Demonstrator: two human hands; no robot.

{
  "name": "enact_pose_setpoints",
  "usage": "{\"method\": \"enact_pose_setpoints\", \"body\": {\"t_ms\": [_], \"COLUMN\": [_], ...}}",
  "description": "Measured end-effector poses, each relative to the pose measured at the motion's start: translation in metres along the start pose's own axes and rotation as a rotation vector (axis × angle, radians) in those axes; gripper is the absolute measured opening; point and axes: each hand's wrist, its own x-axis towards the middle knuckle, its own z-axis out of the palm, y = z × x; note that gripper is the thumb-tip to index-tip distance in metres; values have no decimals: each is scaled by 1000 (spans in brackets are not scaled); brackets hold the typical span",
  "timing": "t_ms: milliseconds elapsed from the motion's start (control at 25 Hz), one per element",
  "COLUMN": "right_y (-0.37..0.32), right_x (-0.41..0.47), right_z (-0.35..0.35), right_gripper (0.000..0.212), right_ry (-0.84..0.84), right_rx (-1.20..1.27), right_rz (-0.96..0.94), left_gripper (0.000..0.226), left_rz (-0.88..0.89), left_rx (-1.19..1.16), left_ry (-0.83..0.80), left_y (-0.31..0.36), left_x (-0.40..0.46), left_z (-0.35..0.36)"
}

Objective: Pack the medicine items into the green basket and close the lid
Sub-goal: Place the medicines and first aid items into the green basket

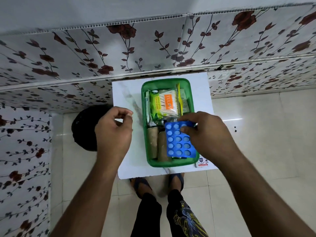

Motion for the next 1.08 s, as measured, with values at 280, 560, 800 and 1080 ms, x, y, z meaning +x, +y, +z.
{"method": "enact_pose_setpoints", "body": {"t_ms": [280, 560, 800, 1080], "right_y": [7, 26, 70, 132], "right_x": [-15, -22, -32, -19], "right_z": [22, 41, 2, 43], "right_gripper": [44, 58, 26, 48], "right_ry": [233, 150, 389, 164], "right_rx": [-506, -586, 253, 175], "right_rz": [-327, -326, 140, 530], "left_gripper": [17, 17, 13, 10], "left_rz": [-3, 0, 99, 372], "left_rx": [-22, 35, 50, 32], "left_ry": [-20, -75, -115, -312], "left_y": [-14, -25, -11, 49], "left_x": [2, 2, -7, -25], "left_z": [-5, -1, 1, 40]}}
